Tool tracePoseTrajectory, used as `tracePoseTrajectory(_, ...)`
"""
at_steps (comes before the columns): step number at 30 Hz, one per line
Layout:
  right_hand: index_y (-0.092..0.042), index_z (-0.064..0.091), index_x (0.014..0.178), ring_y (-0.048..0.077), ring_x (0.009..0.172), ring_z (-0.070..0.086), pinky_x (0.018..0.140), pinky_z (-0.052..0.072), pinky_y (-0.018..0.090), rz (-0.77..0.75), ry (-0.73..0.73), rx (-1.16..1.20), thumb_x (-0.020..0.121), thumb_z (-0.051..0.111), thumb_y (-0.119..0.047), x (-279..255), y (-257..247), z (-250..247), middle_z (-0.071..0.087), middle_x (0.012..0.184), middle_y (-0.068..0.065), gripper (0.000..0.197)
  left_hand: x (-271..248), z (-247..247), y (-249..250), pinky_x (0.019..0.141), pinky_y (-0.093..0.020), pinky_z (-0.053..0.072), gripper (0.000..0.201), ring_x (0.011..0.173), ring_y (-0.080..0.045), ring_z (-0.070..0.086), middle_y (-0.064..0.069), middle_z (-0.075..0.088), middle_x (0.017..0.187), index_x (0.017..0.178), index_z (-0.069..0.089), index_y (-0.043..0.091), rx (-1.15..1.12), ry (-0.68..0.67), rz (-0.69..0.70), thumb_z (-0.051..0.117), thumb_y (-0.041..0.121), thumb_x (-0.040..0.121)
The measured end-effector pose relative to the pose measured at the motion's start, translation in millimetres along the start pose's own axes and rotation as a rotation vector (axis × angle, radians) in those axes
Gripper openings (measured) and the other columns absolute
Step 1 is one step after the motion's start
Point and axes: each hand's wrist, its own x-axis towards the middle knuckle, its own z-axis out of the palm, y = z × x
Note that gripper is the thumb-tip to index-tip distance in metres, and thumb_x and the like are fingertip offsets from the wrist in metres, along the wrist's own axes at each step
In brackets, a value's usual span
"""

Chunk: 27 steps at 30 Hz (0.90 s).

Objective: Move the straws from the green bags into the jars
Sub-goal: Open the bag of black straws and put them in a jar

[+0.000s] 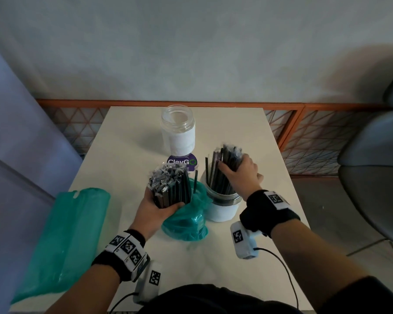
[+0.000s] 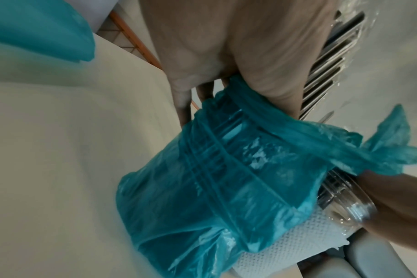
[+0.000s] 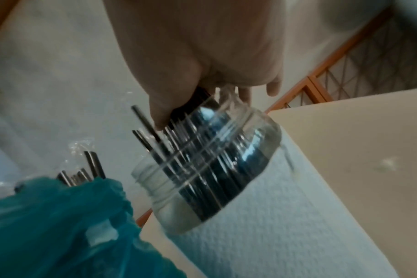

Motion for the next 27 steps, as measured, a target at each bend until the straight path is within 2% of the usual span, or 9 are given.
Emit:
tracePoseTrajectory(4,-0.017,0.028,0.146,0.028,0.138,0.028,0.115,0.020,0.049,-0.158,0.192,0.015,0.072,0.068,-0.064,-15,-11,-10,0.035,0.147,0.007,0.096,4,-8,-7,0.069,-0.010,0.053,0.067,0.097,-0.009,0.067,0.006,0.069,0.105,0.123,0.055,0.013,0.036,-0.039,-0.014,0.087,0.008,0.065)
tracePoseTrajectory(6,-0.017,0.035,0.143,0.026,0.135,0.028,0.115,0.021,0.043,-0.334,0.401,0.108,0.078,0.069,-0.045,-32,-24,-13,0.035,0.144,0.007,0.078,4,-11,-6,0.065,-0.007,0.051,0.061,0.092,-0.002,0.067,0.008,0.070,0.101,0.120,0.059,0.012,0.059,-0.059,-0.026,0.086,0.009,0.066)
tracePoseTrajectory(8,-0.013,0.046,0.135,0.022,0.129,0.033,0.113,0.023,0.030,-0.541,0.446,0.204,0.079,0.064,-0.019,-49,-38,-13,0.041,0.137,0.007,0.060,4,-13,-4,0.061,-0.005,0.049,0.053,0.082,0.007,0.067,0.010,0.069,0.096,0.115,0.062,0.013,0.075,-0.071,-0.027,0.085,0.009,0.067)
tracePoseTrajectory(11,-0.011,0.041,0.140,0.015,0.131,0.037,0.114,0.028,0.023,-0.710,0.076,0.308,0.077,0.060,-0.005,-69,-52,1,0.045,0.137,0.007,0.066,4,-15,-2,0.060,-0.007,0.049,0.050,0.077,0.006,0.068,0.008,0.072,0.092,0.114,0.064,0.009,0.053,-0.106,-0.043,0.083,0.005,0.068)
tracePoseTrajectory(14,-0.019,0.015,0.152,0.010,0.136,0.034,0.108,0.026,0.007,-0.554,-0.302,0.406,0.076,0.070,-0.004,-74,-49,27,0.035,0.148,0.001,0.095,0,-20,0,0.057,-0.008,0.049,0.041,0.068,0.008,0.068,0.012,0.074,0.076,0.111,0.066,0.006,0.036,-0.131,-0.060,0.078,-0.004,0.072)
tracePoseTrajectory(16,-0.023,0.001,0.153,0.009,0.135,0.035,0.104,0.030,0.006,-0.416,-0.423,0.496,0.073,0.077,-0.003,-72,-41,41,0.030,0.150,0.000,0.113,-2,-24,-2,0.060,-0.010,0.051,0.040,0.072,0.006,0.069,0.011,0.075,0.081,0.109,0.068,0.010,0.051,-0.145,-0.056,0.081,0.004,0.072)
tracePoseTrajectory(20,-0.024,-0.004,0.153,0.017,0.139,0.037,0.114,0.036,0.032,-0.345,-0.526,0.440,0.074,0.077,0.001,-72,-13,63,0.029,0.151,0.005,0.115,-3,-30,-5,0.063,-0.005,0.049,0.035,0.074,0.013,0.066,0.013,0.071,0.090,0.099,0.068,0.024,0.072,-0.133,-0.075,0.085,0.019,0.068)
tracePoseTrajectory(24,-0.010,0.015,0.152,0.023,0.142,0.034,0.117,0.027,0.029,-0.439,-0.454,0.157,0.074,0.065,0.009,-75,6,78,0.036,0.151,0.011,0.094,-4,-34,-8,0.071,-0.011,0.052,0.049,0.084,0.003,0.069,0.009,0.075,0.093,0.101,0.071,0.021,0.083,-0.144,-0.079,0.091,0.033,0.058)
tracePoseTrajectory(27,-0.011,0.031,0.145,0.025,0.135,0.042,0.111,0.031,0.025,-0.424,-0.432,0.186,0.073,0.064,0.005,-77,2,77,0.045,0.140,0.012,0.081,-4,-35,-9,0.077,-0.017,0.053,0.055,0.090,-0.003,0.070,0.007,0.075,0.096,0.106,0.071,0.018,0.074,-0.173,-0.095,0.091,0.031,0.057)
